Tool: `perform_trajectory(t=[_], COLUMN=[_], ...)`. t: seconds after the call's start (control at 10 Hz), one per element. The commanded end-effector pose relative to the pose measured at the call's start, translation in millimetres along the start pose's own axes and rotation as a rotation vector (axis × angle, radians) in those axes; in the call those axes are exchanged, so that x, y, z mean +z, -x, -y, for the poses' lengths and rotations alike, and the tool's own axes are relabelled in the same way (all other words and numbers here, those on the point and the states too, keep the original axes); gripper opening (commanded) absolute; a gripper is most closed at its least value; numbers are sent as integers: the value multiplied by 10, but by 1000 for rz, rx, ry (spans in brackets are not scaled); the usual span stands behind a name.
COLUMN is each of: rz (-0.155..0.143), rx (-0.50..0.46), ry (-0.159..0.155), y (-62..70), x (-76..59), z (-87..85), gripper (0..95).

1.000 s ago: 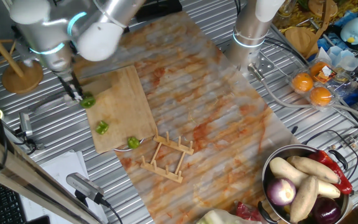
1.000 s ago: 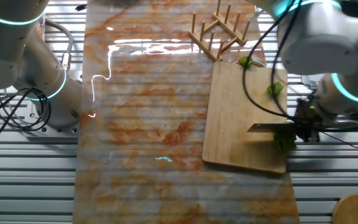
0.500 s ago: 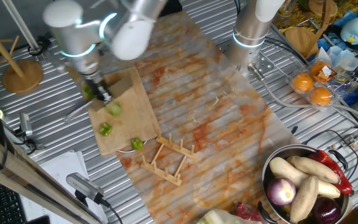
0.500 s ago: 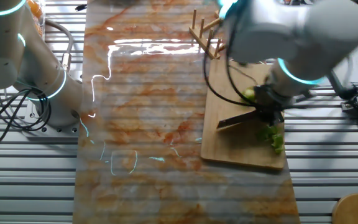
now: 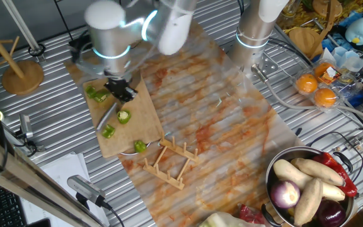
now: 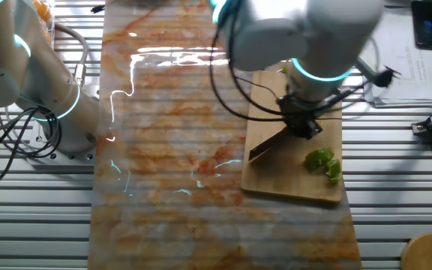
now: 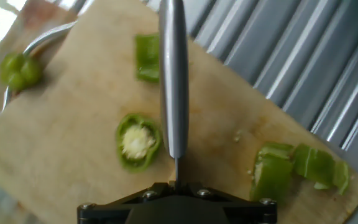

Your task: Chop the chili peppers

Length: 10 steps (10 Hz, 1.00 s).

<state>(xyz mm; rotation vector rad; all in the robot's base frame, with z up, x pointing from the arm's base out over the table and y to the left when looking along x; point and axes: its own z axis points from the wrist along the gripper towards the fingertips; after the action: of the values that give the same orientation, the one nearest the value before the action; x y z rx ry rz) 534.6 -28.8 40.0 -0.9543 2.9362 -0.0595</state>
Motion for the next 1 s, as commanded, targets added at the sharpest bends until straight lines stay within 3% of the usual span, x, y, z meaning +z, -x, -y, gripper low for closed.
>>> perform_trajectory(t=[0.1,0.2,0.3,0.6,0.7,1.0], rz=[44,37,16,2,-18,-40], rx=[56,61,61,43,42,49], ry=[-105,-98,-86,-71,-58,-38], y=[69,189,228,240,252,327], x=[-55,-128,-150,-156,-163,-205], z=[-24,0,8,10,10,15], gripper=[0,0,0,0,0,0])
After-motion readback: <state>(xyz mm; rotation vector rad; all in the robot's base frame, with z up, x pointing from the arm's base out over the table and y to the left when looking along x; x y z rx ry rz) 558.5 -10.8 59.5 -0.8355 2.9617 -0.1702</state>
